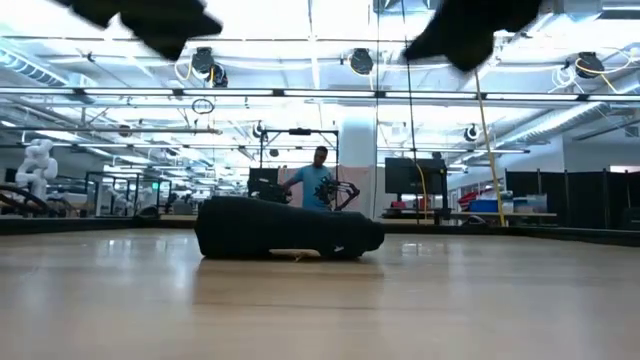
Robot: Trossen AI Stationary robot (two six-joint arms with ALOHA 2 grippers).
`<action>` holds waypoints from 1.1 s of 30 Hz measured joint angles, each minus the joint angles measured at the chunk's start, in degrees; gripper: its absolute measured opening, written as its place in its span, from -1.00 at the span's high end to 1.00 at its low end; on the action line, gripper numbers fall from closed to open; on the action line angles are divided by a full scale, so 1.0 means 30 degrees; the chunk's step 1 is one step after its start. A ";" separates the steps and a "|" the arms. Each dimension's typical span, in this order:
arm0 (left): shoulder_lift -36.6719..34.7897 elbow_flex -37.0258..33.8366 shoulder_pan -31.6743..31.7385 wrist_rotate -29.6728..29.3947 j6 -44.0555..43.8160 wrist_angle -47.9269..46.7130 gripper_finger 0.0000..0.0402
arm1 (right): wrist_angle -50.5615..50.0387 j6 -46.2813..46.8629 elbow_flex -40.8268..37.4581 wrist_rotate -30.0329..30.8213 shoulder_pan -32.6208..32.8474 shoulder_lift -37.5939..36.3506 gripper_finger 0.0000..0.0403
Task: Roll napkin
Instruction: Return to Home Position
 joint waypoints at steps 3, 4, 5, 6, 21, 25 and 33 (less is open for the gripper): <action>-0.3196 0.0000 0.1132 -0.0094 0.1746 -0.1806 0.37 | -0.2387 -0.1557 0.0034 0.0045 -0.0124 -0.3279 1.00; -0.4220 0.0003 0.1515 -0.0134 0.2169 -0.2270 0.37 | -0.3170 -0.2145 0.0036 0.0051 -0.0118 -0.4283 1.00; -0.5188 0.0010 0.1935 -0.0195 0.2606 -0.2789 0.37 | -0.3823 -0.2831 -0.0055 0.0063 -0.0102 -0.5264 1.00; -0.6054 0.0015 0.2358 -0.0292 0.3028 -0.3320 0.37 | -0.4185 -0.3535 -0.0248 0.0050 -0.0087 -0.6227 1.00; -0.6911 -0.0005 0.9981 0.5526 0.3872 -0.3033 0.75 | 0.2138 -0.7032 -1.1625 0.0000 -0.1006 -1.9469 1.00; -0.5008 -0.1078 1.0792 0.6497 0.3922 0.0295 0.97 | 0.4912 -0.6671 -1.4630 -0.0069 -0.1100 -2.1371 1.00; -0.3558 -0.3802 1.1578 0.7465 0.3405 0.5258 0.98 | 0.8679 -0.6885 -1.7785 -0.0076 -0.1340 -2.2555 1.00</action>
